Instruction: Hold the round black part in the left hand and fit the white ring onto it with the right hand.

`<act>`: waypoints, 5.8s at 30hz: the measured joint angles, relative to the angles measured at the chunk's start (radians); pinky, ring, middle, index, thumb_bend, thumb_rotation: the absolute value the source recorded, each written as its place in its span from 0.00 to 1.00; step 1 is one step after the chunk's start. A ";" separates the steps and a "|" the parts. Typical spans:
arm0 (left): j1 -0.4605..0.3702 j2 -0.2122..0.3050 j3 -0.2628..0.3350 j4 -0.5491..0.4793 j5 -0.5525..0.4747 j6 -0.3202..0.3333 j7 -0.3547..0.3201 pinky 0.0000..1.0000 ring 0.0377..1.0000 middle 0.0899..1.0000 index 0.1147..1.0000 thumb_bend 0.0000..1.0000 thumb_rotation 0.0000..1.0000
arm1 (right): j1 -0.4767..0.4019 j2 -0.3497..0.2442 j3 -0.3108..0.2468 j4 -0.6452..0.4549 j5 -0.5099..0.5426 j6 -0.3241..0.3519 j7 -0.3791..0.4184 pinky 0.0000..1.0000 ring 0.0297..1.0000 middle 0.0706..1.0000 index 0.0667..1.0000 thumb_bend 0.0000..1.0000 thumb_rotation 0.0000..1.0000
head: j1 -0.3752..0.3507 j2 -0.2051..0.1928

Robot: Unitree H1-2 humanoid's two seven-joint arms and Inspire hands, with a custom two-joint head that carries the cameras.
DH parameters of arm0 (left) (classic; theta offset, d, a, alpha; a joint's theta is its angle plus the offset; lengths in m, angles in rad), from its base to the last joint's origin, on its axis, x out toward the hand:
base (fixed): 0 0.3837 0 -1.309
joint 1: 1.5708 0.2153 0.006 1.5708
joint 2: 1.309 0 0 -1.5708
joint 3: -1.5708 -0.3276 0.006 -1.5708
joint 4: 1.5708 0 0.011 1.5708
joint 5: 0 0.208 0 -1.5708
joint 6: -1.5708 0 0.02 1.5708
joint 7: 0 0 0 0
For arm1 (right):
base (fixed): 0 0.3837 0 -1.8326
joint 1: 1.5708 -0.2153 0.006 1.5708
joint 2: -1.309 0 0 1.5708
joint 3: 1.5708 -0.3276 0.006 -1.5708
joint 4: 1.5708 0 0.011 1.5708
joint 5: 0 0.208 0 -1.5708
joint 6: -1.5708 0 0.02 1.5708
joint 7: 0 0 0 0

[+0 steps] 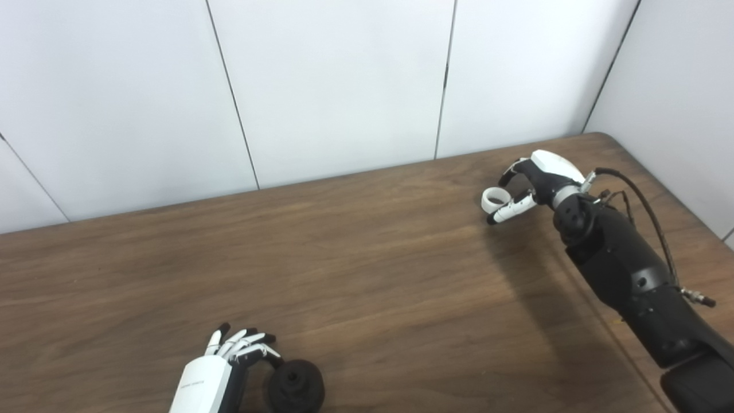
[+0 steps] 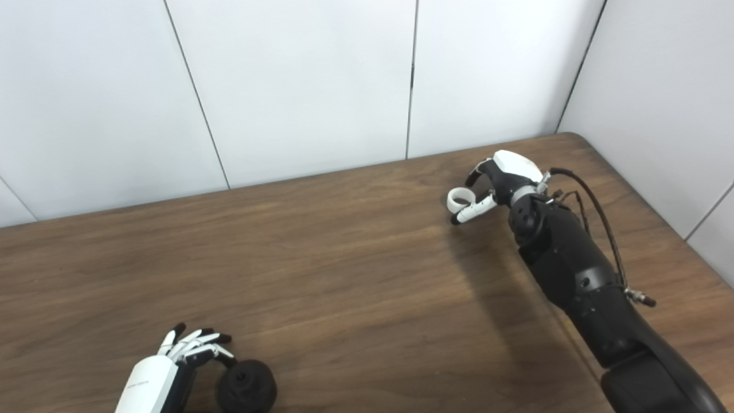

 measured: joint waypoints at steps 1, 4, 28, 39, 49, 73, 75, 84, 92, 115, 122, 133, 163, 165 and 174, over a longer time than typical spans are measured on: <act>0.000 0.000 0.000 -0.002 0.000 0.001 -0.002 1.00 0.87 0.76 0.42 0.52 0.05 | 0.001 0.000 0.000 0.000 0.000 0.000 0.000 1.00 1.00 0.93 0.65 0.82 0.29 | 0.000 0.000; 0.001 0.000 0.000 -0.008 0.000 0.004 -0.009 1.00 0.86 0.76 0.42 0.52 0.05 | 0.004 0.000 0.000 -0.001 0.000 0.000 0.000 1.00 1.00 0.93 0.65 0.82 0.31 | -0.002 0.002; 0.001 0.000 0.000 -0.010 0.013 0.003 -0.014 1.00 0.86 0.75 0.42 0.52 0.05 | 0.006 0.000 0.000 -0.003 0.002 0.000 0.006 1.00 1.00 0.92 0.65 0.81 0.30 | 0.006 0.006; 0.001 -0.001 0.001 -0.011 0.017 0.002 -0.015 1.00 0.86 0.75 0.42 0.52 0.05 | 0.006 0.001 0.001 -0.003 0.002 0.000 0.007 1.00 1.00 0.92 0.64 0.81 0.29 | 0.008 0.008; 0.000 -0.002 0.001 -0.011 0.018 0.003 -0.015 1.00 0.86 0.75 0.42 0.52 0.05 | 0.006 0.001 0.000 -0.003 0.009 -0.002 0.004 1.00 1.00 0.90 0.60 0.79 0.24 | 0.006 0.008; 0.000 -0.005 0.001 -0.011 0.020 0.002 -0.016 1.00 0.87 0.75 0.42 0.52 0.05 | 0.013 0.010 -0.018 -0.007 0.071 -0.004 -0.050 0.99 0.97 0.83 0.45 0.52 0.13 | 0.008 0.012; 0.000 -0.005 0.001 -0.011 0.020 0.002 -0.016 1.00 0.87 0.76 0.42 0.52 0.05 | 0.013 0.010 -0.018 -0.007 0.071 -0.004 -0.050 0.99 0.97 0.82 0.45 0.52 0.13 | 0.009 0.012; 0.000 -0.005 0.001 -0.015 0.022 0.005 -0.023 1.00 0.87 0.75 0.42 0.52 0.05 | 0.031 0.011 -0.014 -0.053 0.086 -0.008 -0.049 1.00 0.97 0.82 0.45 0.52 0.13 | 0.028 0.006; 0.000 -0.010 -0.003 -0.014 0.028 0.010 -0.019 1.00 0.86 0.75 0.42 0.52 0.05 | 0.047 0.010 -0.002 -0.166 0.086 -0.013 -0.026 1.00 0.98 0.82 0.45 0.52 0.13 | 0.046 0.003; 0.000 -0.050 -0.044 -0.010 0.082 0.041 0.001 1.00 0.86 0.75 0.42 0.52 0.05 | 0.141 0.131 0.008 -0.683 0.001 0.005 0.360 0.97 0.96 0.81 0.45 0.52 0.13 | 0.189 0.015; -0.001 -0.072 -0.059 -0.012 0.108 0.065 -0.002 1.00 0.86 0.75 0.42 0.52 0.05 | 0.161 0.184 0.044 -0.787 -0.033 0.005 0.418 1.00 0.98 0.83 0.45 0.52 0.13 | 0.235 0.029; -0.007 -0.081 -0.083 -0.012 0.128 0.071 -0.002 1.00 0.87 0.75 0.42 0.52 0.05 | 0.238 0.218 0.099 -0.875 -0.017 -0.015 0.413 1.00 0.99 0.86 0.45 0.52 0.13 | 0.278 0.044; -0.023 -0.109 -0.122 0.009 0.161 0.087 0.012 1.00 0.87 0.75 0.42 0.52 0.05 | 0.311 0.282 0.231 -0.886 -0.068 -0.062 0.416 1.00 1.00 0.85 0.45 0.52 0.13 | 0.330 0.058; -0.024 -0.109 -0.123 0.009 0.162 0.089 0.012 1.00 0.87 0.75 0.42 0.52 0.05 | 0.316 0.271 0.231 -0.885 -0.063 -0.070 0.416 1.00 1.00 0.84 0.45 0.52 0.13 | 0.331 0.060; -0.026 -0.111 -0.128 0.009 0.168 0.099 0.011 1.00 0.88 0.76 0.42 0.52 0.05 | 0.321 0.263 0.229 -0.881 -0.048 -0.077 0.417 1.00 1.00 0.85 0.45 0.52 0.13 | 0.334 0.064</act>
